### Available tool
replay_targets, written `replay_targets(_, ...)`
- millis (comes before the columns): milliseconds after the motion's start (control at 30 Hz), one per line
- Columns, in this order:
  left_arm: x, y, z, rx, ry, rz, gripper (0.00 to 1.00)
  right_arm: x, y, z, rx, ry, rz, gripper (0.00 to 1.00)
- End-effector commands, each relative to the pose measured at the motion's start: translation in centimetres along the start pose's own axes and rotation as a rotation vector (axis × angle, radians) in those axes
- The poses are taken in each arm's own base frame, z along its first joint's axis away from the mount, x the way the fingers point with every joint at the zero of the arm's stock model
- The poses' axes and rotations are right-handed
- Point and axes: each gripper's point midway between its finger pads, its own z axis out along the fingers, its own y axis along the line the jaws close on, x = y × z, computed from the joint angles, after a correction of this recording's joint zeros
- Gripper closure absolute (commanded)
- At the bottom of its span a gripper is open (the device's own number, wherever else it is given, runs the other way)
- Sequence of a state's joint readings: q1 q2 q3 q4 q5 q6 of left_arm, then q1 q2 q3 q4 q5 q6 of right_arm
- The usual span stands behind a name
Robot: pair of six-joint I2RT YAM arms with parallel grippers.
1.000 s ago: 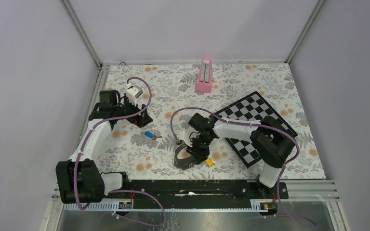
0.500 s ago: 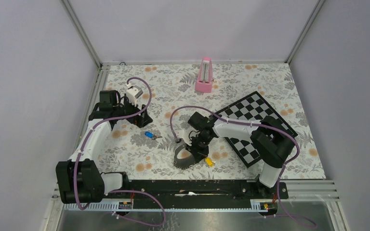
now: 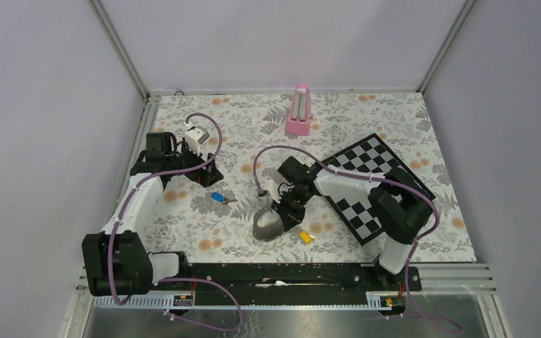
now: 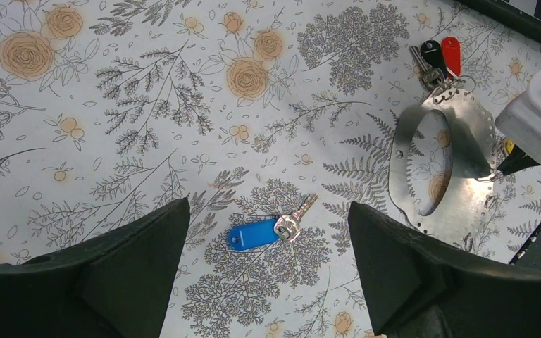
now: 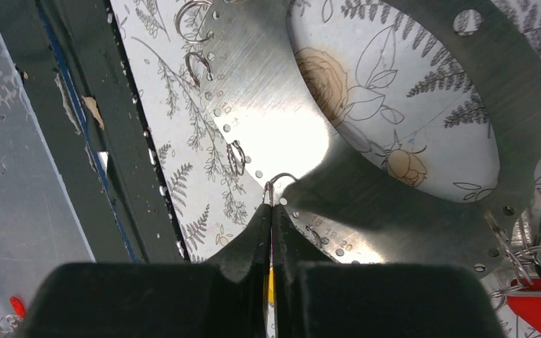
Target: Put the keys on the keyring
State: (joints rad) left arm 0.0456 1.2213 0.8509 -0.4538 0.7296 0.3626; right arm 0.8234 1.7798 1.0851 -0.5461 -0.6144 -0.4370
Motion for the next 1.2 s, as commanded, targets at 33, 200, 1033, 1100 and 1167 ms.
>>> replay_targets(33,-1.6,0.4,-0.1,-0.002,-0.037,0.039,0.09,-1.7,-1.3,-0.3,0.079,-0.068,0.039,1.0)
replay_targets(200,-1.6,0.5,0.0,-0.003,-0.033,0.038,0.09,-1.8,-3.9,-1.2,0.189,-0.108,0.096,1.0)
replay_targets(1033,-1.7,1.0,-0.1,-0.035,-0.033,0.028,0.09,-3.3,-1.7,-1.9,0.057,-0.203,0.112,0.5)
replay_targets(1100,-1.6,1.0,-0.2,-0.044,-0.034,0.029,0.09,-3.3,-1.3,-1.3,0.026,-0.196,0.13,0.49)
replay_targets(1167,-1.6,1.0,-0.3,-0.048,-0.033,0.031,0.09,-3.3,-1.1,-0.9,0.001,-0.191,0.144,0.49)
